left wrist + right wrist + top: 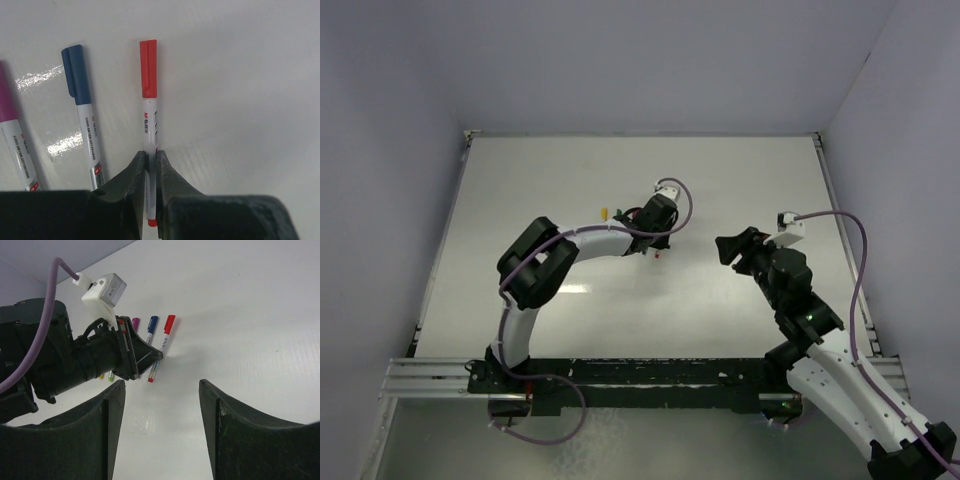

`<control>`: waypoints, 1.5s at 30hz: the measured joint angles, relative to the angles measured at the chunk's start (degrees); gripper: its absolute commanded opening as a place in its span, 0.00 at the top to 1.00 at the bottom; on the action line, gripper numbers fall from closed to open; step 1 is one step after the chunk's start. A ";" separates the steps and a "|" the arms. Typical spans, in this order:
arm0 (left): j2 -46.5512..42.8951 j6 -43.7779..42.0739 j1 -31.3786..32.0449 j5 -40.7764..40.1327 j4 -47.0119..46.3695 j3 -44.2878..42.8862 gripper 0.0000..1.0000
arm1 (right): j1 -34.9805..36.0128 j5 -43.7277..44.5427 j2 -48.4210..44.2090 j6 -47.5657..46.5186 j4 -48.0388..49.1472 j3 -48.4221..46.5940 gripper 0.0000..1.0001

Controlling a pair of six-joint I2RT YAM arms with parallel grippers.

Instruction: Insert the pens into the pen caps

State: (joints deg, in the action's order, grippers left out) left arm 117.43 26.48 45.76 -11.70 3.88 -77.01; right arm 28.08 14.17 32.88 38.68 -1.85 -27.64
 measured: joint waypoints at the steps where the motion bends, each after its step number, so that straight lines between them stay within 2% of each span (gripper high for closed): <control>1: 0.50 0.09 0.00 0.00 0.24 -0.17 0.86 | 0.00 0.00 0.04 0.13 0.00 0.00 0.37; 13: 2.60 1.73 0.00 -0.70 1.14 -2.56 0.73 | 0.00 -0.11 0.00 0.72 0.31 1.90 0.37; 29: 1.46 0.15 0.00 -0.59 4.57 -4.74 0.66 | 0.00 -0.15 -0.04 0.74 1.66 2.62 0.37; 34: -3.96 -1.09 0.00 -0.37 5.05 -5.27 0.66 | 0.00 -0.13 -0.68 0.74 1.51 2.82 0.36; 39: -14.91 -2.60 0.00 1.18 2.40 -1.73 0.63 | 0.00 0.22 -1.44 0.66 0.83 2.80 0.34; 43: -24.85 -4.17 0.00 1.07 0.39 4.44 0.59 | 0.00 2.08 -2.19 0.33 -0.52 2.80 0.15; 45: -28.96 -4.74 0.00 0.15 0.57 7.45 0.57 | 0.00 3.43 -2.67 0.07 -1.68 2.80 0.09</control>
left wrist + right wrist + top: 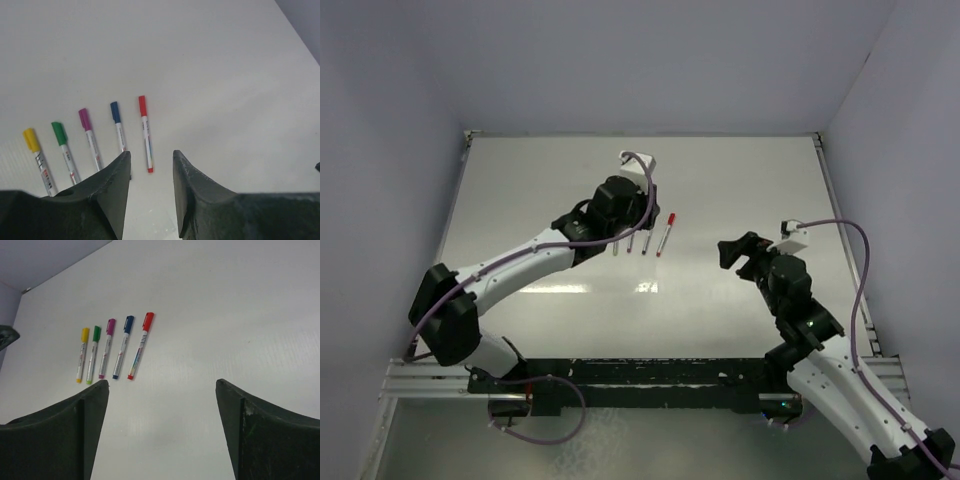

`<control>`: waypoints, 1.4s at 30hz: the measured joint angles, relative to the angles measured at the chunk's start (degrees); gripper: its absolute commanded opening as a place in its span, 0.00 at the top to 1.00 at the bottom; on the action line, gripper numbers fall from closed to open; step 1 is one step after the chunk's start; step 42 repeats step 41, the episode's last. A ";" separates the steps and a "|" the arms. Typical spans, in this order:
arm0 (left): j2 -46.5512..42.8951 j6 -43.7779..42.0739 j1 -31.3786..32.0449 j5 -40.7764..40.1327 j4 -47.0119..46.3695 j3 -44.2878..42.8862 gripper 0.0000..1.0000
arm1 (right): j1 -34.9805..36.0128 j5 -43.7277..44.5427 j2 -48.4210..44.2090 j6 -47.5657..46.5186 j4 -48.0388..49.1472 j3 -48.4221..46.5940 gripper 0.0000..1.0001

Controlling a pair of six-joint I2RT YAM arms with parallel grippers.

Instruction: Insert the pens into the pen caps

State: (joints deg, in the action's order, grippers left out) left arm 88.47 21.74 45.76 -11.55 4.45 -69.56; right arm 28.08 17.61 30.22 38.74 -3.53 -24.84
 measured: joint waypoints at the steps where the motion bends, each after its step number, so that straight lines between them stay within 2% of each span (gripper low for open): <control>1: -1.75 -0.17 0.00 -0.70 0.28 1.51 0.55 | 0.00 0.96 -0.11 -0.22 -0.63 0.00 0.05; 3: -5.86 -0.35 0.00 -2.62 1.44 5.40 0.53 | -0.02 2.67 -0.39 -0.48 -1.66 0.00 0.00; 8: -16.33 -0.13 0.00 -8.61 6.86 13.73 0.50 | -0.02 6.82 1.07 -1.90 -4.04 -0.68 0.00; 11: -24.28 0.68 0.00 -13.84 10.78 17.38 0.45 | -0.11 9.40 5.18 -3.39 -4.44 -2.75 0.00; 15: -34.69 2.43 0.00 -20.46 14.75 20.41 0.41 | -0.72 11.89 11.34 -5.09 -4.26 -6.34 0.00; 19: -43.78 4.24 0.00 -26.80 18.95 22.10 0.40 | -3.89 12.63 12.74 -6.91 -3.30 -6.75 0.00; 24: -47.98 6.23 -0.02 -32.04 24.17 22.25 0.40 | -13.03 9.55 13.38 -7.67 -1.95 -6.75 0.00; 33: -47.98 8.13 -0.04 -35.04 29.03 22.60 0.40 | -27.10 -1.40 15.28 -5.97 1.31 -5.05 0.00; 42: -48.92 9.27 -0.04 -35.98 29.62 23.74 0.41 | -28.85 -5.57 14.78 -5.40 2.56 -4.37 0.00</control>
